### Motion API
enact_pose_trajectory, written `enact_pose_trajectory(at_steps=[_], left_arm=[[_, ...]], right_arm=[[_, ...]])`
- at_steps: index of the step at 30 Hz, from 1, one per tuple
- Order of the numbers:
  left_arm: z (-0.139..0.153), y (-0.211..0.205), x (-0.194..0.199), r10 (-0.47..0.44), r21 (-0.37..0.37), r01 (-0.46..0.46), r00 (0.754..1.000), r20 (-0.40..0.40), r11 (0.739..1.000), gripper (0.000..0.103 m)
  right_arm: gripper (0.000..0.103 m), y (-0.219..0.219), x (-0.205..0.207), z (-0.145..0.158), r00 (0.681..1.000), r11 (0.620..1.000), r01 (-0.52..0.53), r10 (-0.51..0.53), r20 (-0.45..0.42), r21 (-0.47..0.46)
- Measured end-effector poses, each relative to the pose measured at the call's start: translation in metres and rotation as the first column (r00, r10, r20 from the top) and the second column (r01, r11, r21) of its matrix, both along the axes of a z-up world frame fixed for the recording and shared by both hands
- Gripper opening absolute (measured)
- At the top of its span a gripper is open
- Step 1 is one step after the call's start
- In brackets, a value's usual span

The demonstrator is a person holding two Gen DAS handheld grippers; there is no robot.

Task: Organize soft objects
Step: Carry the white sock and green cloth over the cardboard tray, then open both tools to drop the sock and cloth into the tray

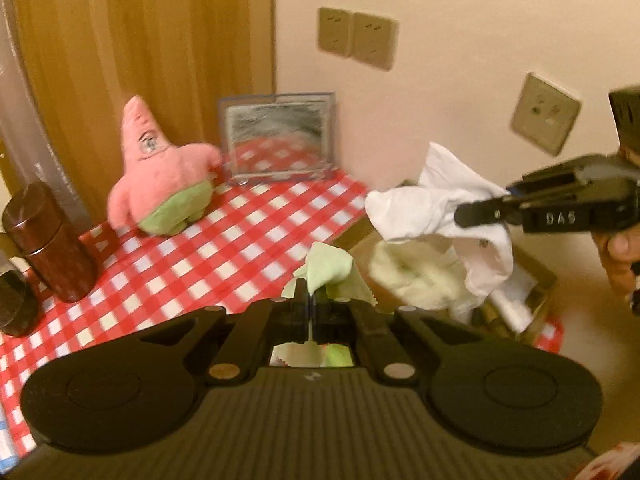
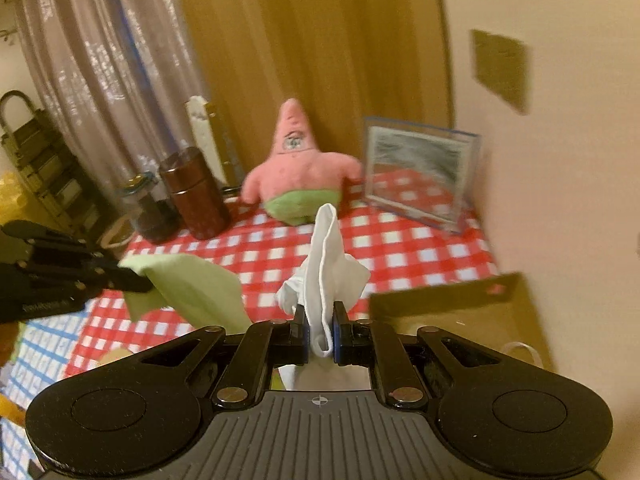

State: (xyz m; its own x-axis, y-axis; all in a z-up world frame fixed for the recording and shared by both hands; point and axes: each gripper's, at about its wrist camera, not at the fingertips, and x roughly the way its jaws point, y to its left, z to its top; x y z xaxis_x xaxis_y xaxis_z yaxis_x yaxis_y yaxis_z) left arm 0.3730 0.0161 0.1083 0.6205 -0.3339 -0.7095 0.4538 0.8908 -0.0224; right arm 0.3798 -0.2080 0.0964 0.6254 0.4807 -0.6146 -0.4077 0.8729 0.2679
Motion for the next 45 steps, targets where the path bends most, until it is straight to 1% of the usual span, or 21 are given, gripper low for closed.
enact_pose_trajectory(at_steps=[5,9,14,21,25,29,33,35,37,38,39,41,45], left_arm=[[-0.003,-0.047,-0.011,-0.021,-0.061,0.021,1.0,-0.006,0.998,0.001],[-0.02,-0.081,-0.011,-0.025,-0.1,0.023,0.999,-0.024,0.995,0.001],[-0.049,-0.117,-0.004,-0.018,-0.123,0.012,0.999,-0.048,0.992,0.001],[-0.099,-0.15,0.013,0.013,-0.13,-0.025,0.996,-0.092,0.991,0.001],[-0.123,-0.163,0.022,0.015,-0.138,-0.032,0.992,-0.122,0.99,0.001],[-0.144,-0.176,0.03,0.009,-0.117,-0.026,0.989,-0.147,0.993,0.001],[-0.159,-0.186,0.037,-0.004,-0.104,-0.013,0.986,-0.164,0.995,0.002],[-0.162,-0.187,0.039,-0.014,-0.112,-0.005,0.986,-0.165,0.994,0.002],[-0.164,-0.186,0.04,-0.021,-0.122,0.0,0.986,-0.168,0.992,0.007],[-0.164,-0.184,0.04,-0.021,-0.122,0.0,0.985,-0.169,0.993,0.014],[-0.163,-0.183,0.04,-0.02,-0.118,0.0,0.985,-0.169,0.993,0.024],[-0.16,-0.179,0.038,-0.019,-0.116,0.0,0.987,-0.161,0.993,0.034],[-0.15,-0.169,0.035,-0.012,-0.125,-0.006,0.99,-0.142,0.992,0.042]], right_arm=[[0.011,-0.043,-0.028,-0.004,0.998,0.997,0.07,-0.07,0.012,-0.021],[0.011,-0.075,-0.045,-0.017,0.993,0.992,0.121,-0.121,-0.006,-0.022],[0.011,-0.102,-0.06,-0.04,0.987,0.985,0.162,-0.163,-0.002,-0.062],[0.011,-0.116,-0.074,-0.078,0.982,0.97,0.19,-0.185,0.043,-0.155],[0.011,-0.122,-0.068,-0.102,0.979,0.962,0.202,-0.199,0.034,-0.184],[0.011,-0.125,-0.06,-0.123,0.98,0.956,0.196,-0.196,0.019,-0.217],[0.011,-0.123,-0.054,-0.14,0.982,0.957,0.181,-0.186,-0.005,-0.229],[0.011,-0.121,-0.05,-0.146,0.984,0.959,0.171,-0.18,-0.016,-0.227],[0.011,-0.119,-0.045,-0.151,0.984,0.96,0.168,-0.178,-0.025,-0.225],[0.011,-0.118,-0.043,-0.153,0.984,0.961,0.166,-0.177,-0.031,-0.223],[0.011,-0.117,-0.041,-0.155,0.984,0.962,0.163,-0.175,-0.037,-0.22],[0.011,-0.114,-0.035,-0.158,0.984,0.963,0.155,-0.169,-0.047,-0.22],[0.011,-0.112,-0.026,-0.161,0.983,0.96,0.163,-0.179,-0.051,-0.227]])
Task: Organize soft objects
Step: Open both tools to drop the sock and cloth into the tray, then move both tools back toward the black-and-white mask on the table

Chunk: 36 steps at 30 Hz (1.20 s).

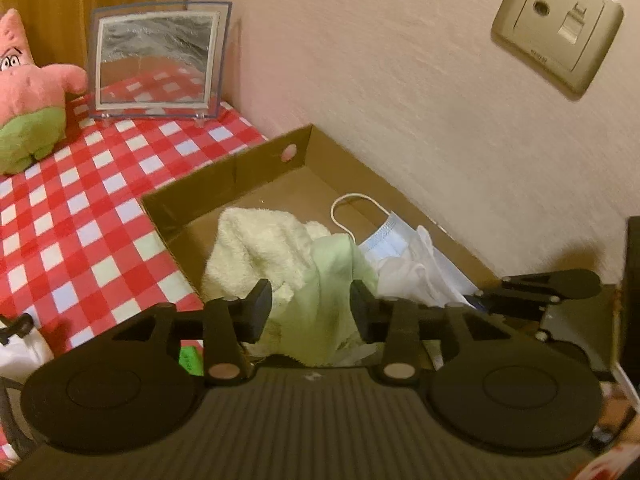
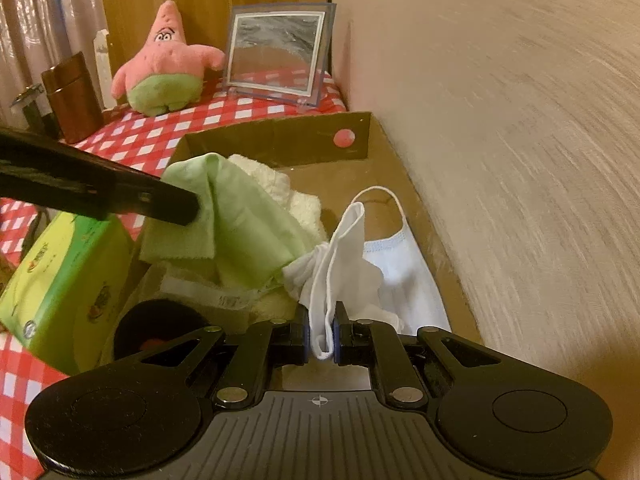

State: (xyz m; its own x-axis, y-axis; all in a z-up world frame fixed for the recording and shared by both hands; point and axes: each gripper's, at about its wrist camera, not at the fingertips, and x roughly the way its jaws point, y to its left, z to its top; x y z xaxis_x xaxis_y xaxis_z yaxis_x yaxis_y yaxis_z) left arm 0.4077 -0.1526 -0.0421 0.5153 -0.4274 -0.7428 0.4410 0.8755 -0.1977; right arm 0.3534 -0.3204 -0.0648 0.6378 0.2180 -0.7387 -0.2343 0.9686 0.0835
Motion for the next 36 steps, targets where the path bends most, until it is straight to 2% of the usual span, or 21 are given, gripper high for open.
enact_pose_trajectory(at_steps=[6,11,12,13,15,19,28,36], left_arm=[[0.015,0.016,-0.007,0.014,-0.002,-0.014,0.999,0.032,1.0,0.044],[0.024,0.028,-0.018,0.023,0.001,-0.023,0.999,0.04,1.0,0.047],[0.027,0.03,-0.021,0.024,0.001,-0.024,0.999,0.04,1.0,0.048],[0.029,0.032,-0.024,0.026,0.004,-0.026,0.999,0.042,1.0,0.049],[0.034,0.035,-0.03,0.028,0.008,-0.029,0.998,0.05,1.0,0.05],[0.047,0.045,-0.043,0.046,0.005,-0.047,0.997,0.066,0.999,0.052],[0.078,0.067,-0.078,0.076,0.007,-0.077,0.991,0.113,0.997,0.065],[0.106,0.113,-0.108,0.143,-0.004,-0.144,0.978,0.153,0.99,0.078]], right_arm=[[0.011,0.001,0.011,-0.002,1.0,1.0,0.017,-0.017,-0.022,-0.001],[0.013,0.001,0.002,0.002,1.0,1.0,0.012,-0.012,-0.025,0.005],[0.022,0.002,0.0,0.004,1.0,1.0,0.01,-0.01,-0.026,0.001],[0.039,0.003,-0.003,0.006,1.0,1.0,0.008,-0.008,-0.026,-0.01],[0.06,0.005,-0.007,0.011,1.0,1.0,0.003,-0.004,-0.019,-0.021],[0.062,0.008,-0.024,0.026,1.0,1.0,-0.01,0.011,0.019,-0.026],[0.062,0.017,-0.054,0.055,0.998,0.997,-0.036,0.039,0.048,-0.065],[0.062,0.019,-0.081,0.084,0.995,0.997,-0.046,0.052,0.08,-0.065]])
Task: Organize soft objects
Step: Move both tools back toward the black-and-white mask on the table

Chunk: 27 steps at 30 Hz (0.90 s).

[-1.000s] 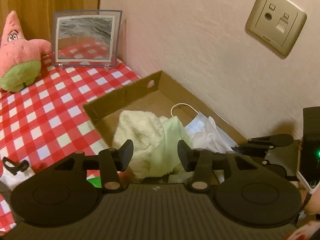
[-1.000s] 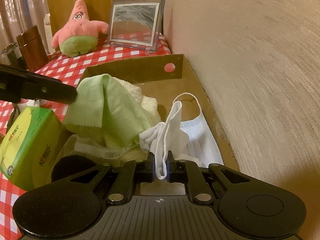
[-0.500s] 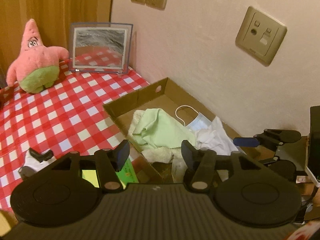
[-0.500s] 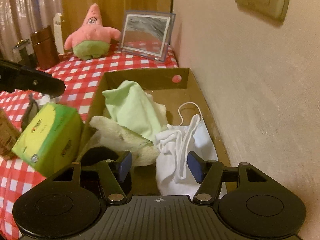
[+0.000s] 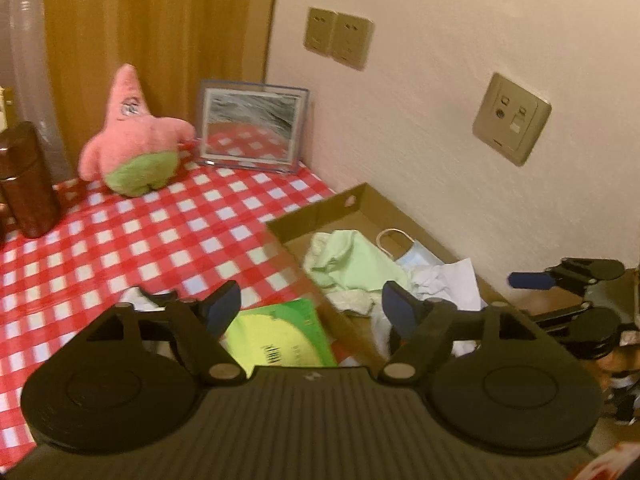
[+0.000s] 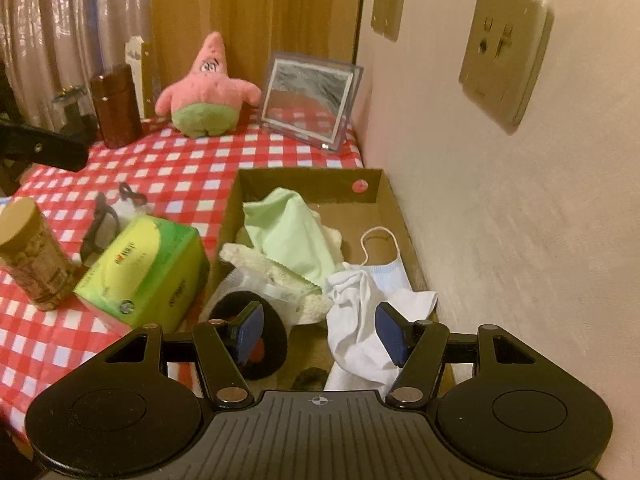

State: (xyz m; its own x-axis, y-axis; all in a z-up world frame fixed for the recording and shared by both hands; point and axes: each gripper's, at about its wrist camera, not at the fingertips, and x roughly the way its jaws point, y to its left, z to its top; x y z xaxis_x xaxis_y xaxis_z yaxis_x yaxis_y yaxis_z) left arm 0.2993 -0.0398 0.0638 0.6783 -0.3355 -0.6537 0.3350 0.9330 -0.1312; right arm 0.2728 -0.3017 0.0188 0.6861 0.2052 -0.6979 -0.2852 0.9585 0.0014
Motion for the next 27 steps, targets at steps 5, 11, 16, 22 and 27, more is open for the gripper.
enact_pose_trajectory(at_steps=[5,11,16,22,27], left_arm=[[0.022,0.039,-0.022,0.065,0.027,-0.067,0.996,0.054,0.997,0.079],[0.047,0.09,-0.047,0.145,0.039,-0.15,0.984,0.105,0.988,0.083],[0.053,0.125,-0.063,0.195,0.059,-0.202,0.974,0.116,0.978,0.084],[0.049,0.153,-0.071,0.211,0.073,-0.218,0.973,0.096,0.973,0.084],[0.042,0.164,-0.06,0.176,0.092,-0.179,0.984,0.034,0.98,0.084]], right_arm=[[0.062,0.006,-0.016,0.025,0.999,0.999,-0.012,0.011,0.03,0.034],[0.062,0.031,-0.031,0.055,0.994,0.995,-0.076,0.07,0.08,0.07],[0.062,0.059,-0.04,0.07,0.985,0.985,-0.146,0.137,0.101,0.091],[0.062,0.092,-0.044,0.077,0.969,0.971,-0.226,0.217,0.114,0.076],[0.062,0.112,-0.041,0.077,0.958,0.961,-0.272,0.266,0.107,0.05]])
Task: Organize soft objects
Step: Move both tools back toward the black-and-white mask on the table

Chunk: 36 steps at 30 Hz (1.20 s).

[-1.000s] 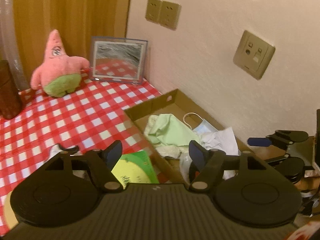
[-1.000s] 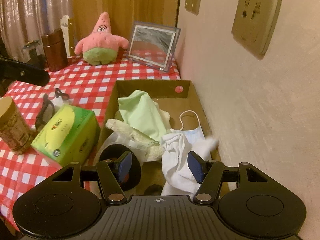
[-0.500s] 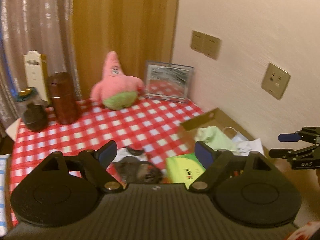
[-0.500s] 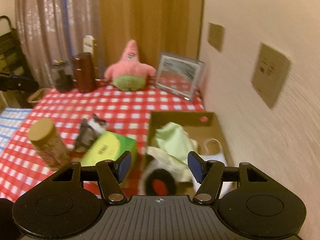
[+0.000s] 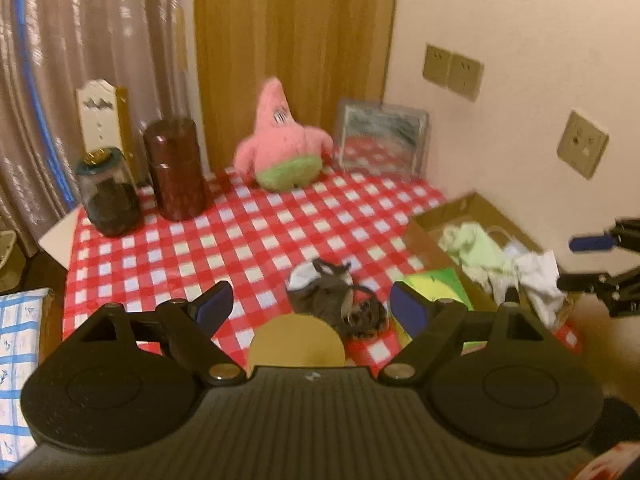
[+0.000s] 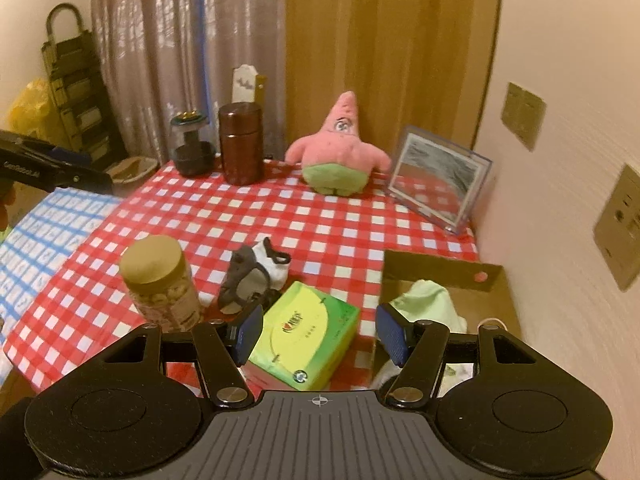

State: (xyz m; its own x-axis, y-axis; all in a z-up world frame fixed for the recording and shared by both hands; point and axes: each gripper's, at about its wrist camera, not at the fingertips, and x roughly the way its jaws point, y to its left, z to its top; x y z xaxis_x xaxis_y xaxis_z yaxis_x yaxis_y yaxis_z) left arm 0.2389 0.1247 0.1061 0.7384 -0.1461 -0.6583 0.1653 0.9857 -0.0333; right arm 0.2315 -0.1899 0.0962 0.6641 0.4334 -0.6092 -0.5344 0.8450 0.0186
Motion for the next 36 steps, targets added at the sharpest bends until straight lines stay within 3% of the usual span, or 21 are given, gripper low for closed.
enact_pose_trajectory(at_steps=[3,19,25,31,36], left_arm=[[-0.007,0.005,0.012,-0.03,0.004,0.031,0.998,-0.051,1.0,0.084],[-0.038,0.027,0.082,-0.097,0.047,0.106,0.981,-0.166,0.993,0.084],[-0.061,0.027,0.113,-0.164,0.038,0.177,0.96,-0.225,0.983,0.084],[-0.081,0.02,0.144,-0.242,0.119,0.277,0.939,-0.245,0.954,0.084],[-0.096,0.007,0.17,-0.327,0.184,0.378,0.909,-0.257,0.907,0.084]], right_arm=[[0.062,0.01,0.005,-0.002,1.0,0.999,-0.025,0.025,-0.003,-0.023],[0.062,0.049,0.051,-0.021,0.992,0.989,-0.121,0.118,-0.039,-0.081],[0.062,0.061,0.074,-0.032,0.988,0.986,-0.145,0.14,-0.059,-0.086],[0.062,0.071,0.093,-0.045,0.982,0.978,-0.177,0.17,-0.079,-0.107],[0.062,0.076,0.114,-0.058,0.98,0.977,-0.182,0.171,-0.101,-0.114]])
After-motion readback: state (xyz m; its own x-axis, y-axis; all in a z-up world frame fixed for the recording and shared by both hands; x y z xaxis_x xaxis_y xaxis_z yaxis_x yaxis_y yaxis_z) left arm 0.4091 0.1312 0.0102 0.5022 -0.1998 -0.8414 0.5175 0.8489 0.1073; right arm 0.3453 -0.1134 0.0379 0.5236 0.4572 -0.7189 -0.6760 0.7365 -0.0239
